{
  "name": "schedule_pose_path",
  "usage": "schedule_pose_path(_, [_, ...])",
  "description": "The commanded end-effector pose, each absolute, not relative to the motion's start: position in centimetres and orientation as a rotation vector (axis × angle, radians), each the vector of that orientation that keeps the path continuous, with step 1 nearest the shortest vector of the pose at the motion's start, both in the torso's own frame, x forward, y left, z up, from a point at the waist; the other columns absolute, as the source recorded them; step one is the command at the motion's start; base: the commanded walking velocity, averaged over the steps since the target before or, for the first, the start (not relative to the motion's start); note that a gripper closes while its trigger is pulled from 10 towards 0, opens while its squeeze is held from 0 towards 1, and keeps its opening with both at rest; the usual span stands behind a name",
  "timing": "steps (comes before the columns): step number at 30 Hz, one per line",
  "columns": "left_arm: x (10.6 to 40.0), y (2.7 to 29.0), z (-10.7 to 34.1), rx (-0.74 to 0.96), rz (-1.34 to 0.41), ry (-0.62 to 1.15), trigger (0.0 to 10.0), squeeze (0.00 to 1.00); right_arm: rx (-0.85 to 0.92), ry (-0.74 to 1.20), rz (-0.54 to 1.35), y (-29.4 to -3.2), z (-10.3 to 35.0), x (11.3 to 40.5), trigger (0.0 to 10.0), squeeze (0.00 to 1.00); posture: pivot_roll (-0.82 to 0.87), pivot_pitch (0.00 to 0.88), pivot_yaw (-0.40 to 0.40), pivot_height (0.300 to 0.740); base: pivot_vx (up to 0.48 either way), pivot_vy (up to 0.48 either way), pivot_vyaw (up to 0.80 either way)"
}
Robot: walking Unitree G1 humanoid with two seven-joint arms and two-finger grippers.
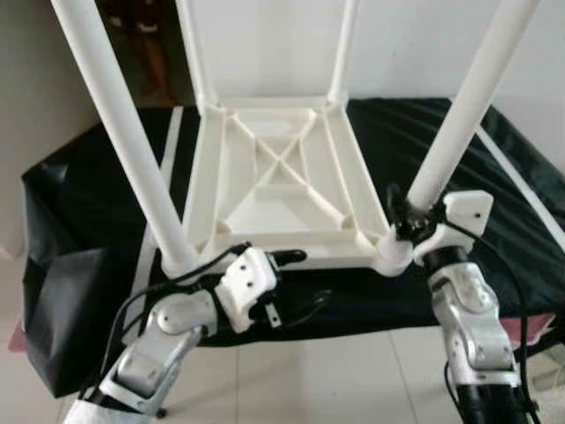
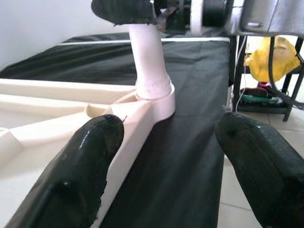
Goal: Building children table
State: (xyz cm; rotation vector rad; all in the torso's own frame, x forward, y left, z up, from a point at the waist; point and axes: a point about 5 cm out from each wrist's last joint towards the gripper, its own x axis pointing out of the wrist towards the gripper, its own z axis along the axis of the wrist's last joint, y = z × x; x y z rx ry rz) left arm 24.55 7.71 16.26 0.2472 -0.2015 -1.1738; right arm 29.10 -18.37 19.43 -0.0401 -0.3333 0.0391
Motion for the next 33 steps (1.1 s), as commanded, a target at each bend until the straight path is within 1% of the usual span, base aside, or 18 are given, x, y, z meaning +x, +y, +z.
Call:
schedule_pose_path(1, [24.14, 7.44, 15.97, 0.255, -1.259, -0.176, 10.0, 0.0, -0.043, -0.305, 0.015, -18.69, 18.97, 29.23, 10.0, 0.0, -0.03, 0.031, -0.001, 0.74, 0.0, 0.0, 0.0])
schedule_pose_path(9, [24.11, 7.28, 16.27, 0.243, -1.264, -0.179, 10.0, 0.0, -0.059, -0.295, 0.022, -18.36, 18.82, 29.52, 10.0, 0.0, -0.03, 0.038, -0.004, 0.74, 0.0, 0.0, 0.0])
schedule_pose_path(11, [24.16, 7.27, 16.38, 0.238, -1.262, -0.183, 10.0, 0.0, -0.054, -0.294, 0.03, -18.25, 18.8, 29.61, 3.8, 0.0, -0.03, 0.038, -0.003, 0.74, 0.0, 0.0, 0.0])
schedule_pose_path(12, [24.16, 7.27, 16.38, 0.238, -1.262, -0.183, 10.0, 0.0, -0.054, -0.294, 0.03, -18.25, 18.8, 29.61, 3.8, 0.0, -0.03, 0.038, -0.003, 0.74, 0.0, 0.0, 0.0])
schedule_pose_path(13, [24.22, 7.23, 16.52, 0.234, -1.26, -0.185, 10.0, 0.0, -0.046, -0.287, 0.022, -18.31, 18.81, 29.76, 10.0, 0.0, -0.03, 0.042, -0.006, 0.74, 0.0, 0.0, 0.0])
schedule_pose_path(19, [24.29, 7.19, 16.63, 0.227, -1.256, -0.186, 10.0, 0.0, -0.043, -0.284, 0.028, -18.28, 18.79, 29.83, 9.9, 0.0, -0.03, 0.046, -0.007, 0.74, 0.0, 0.0, 0.0])
schedule_pose_path(20, [24.3, 7.18, 16.66, 0.225, -1.256, -0.186, 10.0, 0.0, -0.04, -0.285, 0.031, -18.24, 18.77, 29.83, 3.4, 0.0, -0.03, 0.046, -0.007, 0.74, 0.0, 0.0, 0.0])
schedule_pose_path(21, [24.3, 7.18, 16.66, 0.225, -1.256, -0.186, 10.0, 0.0, -0.04, -0.285, 0.031, -18.24, 18.77, 29.83, 3.4, 0.0, -0.03, 0.046, -0.007, 0.74, 0.0, 0.0, 0.0])
schedule_pose_path(22, [24.3, 7.18, 16.7, 0.224, -1.256, -0.187, 10.0, 0.0, -0.039, -0.285, 0.033, -18.21, 18.78, 29.83, 2.3, 0.0, -0.03, 0.048, -0.007, 0.74, 0.0, 0.0, 0.0])
schedule_pose_path(23, [24.3, 7.14, 16.78, 0.222, -1.255, -0.187, 10.0, 0.0, -0.035, -0.282, 0.032, -18.19, 18.75, 29.87, 10.0, 0.0, -0.03, 0.053, -0.007, 0.74, 0.0, 0.0, 0.0])
schedule_pose_path(30, [24.23, 7.11, 16.87, 0.21, -1.257, -0.183, 10.0, 0.0, -0.013, -0.27, 0.029, -18.08, 18.66, 29.94, 10.0, 0.0, -0.03, 0.063, -0.001, 0.74, 0.0, 0.0, 0.0])
schedule_pose_path(33, [23.84, 7.12, 16.48, 0.205, -1.288, -0.159, 10.0, 0.0, 0.032, -0.254, 0.026, -18.04, 18.45, 29.93, 10.0, 0.0, -0.03, 0.066, 0.001, 0.74, 0.0, 0.0, 0.0])
